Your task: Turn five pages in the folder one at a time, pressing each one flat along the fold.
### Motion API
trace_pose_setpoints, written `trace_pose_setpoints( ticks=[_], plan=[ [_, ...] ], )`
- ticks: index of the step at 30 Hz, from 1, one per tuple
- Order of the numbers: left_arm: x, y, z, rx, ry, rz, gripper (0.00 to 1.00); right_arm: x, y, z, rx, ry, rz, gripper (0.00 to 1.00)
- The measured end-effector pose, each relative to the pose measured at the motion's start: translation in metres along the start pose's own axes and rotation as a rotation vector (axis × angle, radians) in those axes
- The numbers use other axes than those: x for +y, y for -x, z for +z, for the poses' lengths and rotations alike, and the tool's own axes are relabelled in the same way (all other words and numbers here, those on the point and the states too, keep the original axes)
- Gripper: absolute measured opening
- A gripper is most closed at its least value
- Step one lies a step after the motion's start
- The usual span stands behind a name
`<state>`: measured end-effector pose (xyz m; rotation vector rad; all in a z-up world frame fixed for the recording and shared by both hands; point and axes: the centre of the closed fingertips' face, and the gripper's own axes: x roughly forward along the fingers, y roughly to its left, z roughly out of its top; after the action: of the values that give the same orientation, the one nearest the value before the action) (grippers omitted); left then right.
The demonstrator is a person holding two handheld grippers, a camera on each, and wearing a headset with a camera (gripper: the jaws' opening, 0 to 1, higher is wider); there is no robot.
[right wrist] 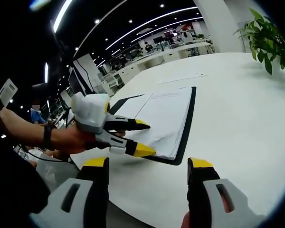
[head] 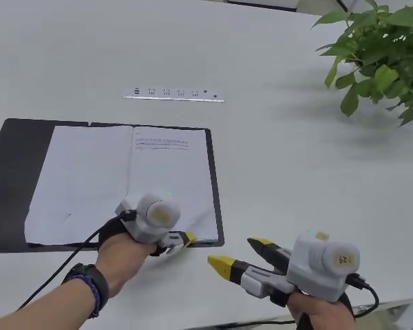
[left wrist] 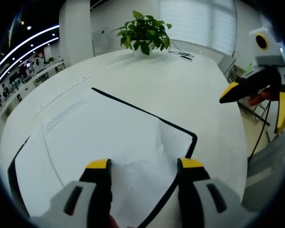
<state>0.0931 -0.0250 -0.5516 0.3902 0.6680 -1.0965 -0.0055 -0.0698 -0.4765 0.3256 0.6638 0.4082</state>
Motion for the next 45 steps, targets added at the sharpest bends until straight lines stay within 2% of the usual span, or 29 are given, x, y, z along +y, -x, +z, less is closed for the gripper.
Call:
trace_pose_setpoints(
  ticks=[5, 15, 23, 28, 30, 37, 45],
  plan=[
    [0.007, 0.001, 0.003, -0.009, 0.044, 0.005, 0.49, -0.001, -0.005, 0.001, 0.002, 0.0, 0.006, 0.65],
    [0.009, 0.001, 0.001, -0.014, 0.029, 0.014, 0.44, -0.005, -0.017, 0.011, -0.011, -0.004, 0.02, 0.64],
    [0.016, 0.004, 0.001, -0.025, 0.081, 0.008, 0.32, -0.015, -0.042, 0.027, -0.036, -0.028, 0.036, 0.6],
    [0.021, 0.006, 0.001, -0.049, 0.163, 0.002, 0.21, -0.021, -0.059, 0.044, -0.079, -0.084, 0.048, 0.57],
    [0.021, 0.007, 0.001, -0.055, 0.176, 0.002, 0.2, -0.022, -0.067, 0.048, -0.087, -0.098, 0.055, 0.56],
    [0.021, 0.007, 0.001, -0.064, 0.202, 0.003, 0.19, -0.027, -0.096, 0.048, -0.066, -0.132, 0.078, 0.56],
    [0.021, 0.009, 0.0, -0.061, 0.201, 0.004, 0.18, -0.035, -0.108, 0.049, -0.069, -0.191, 0.085, 0.54]
  ],
)
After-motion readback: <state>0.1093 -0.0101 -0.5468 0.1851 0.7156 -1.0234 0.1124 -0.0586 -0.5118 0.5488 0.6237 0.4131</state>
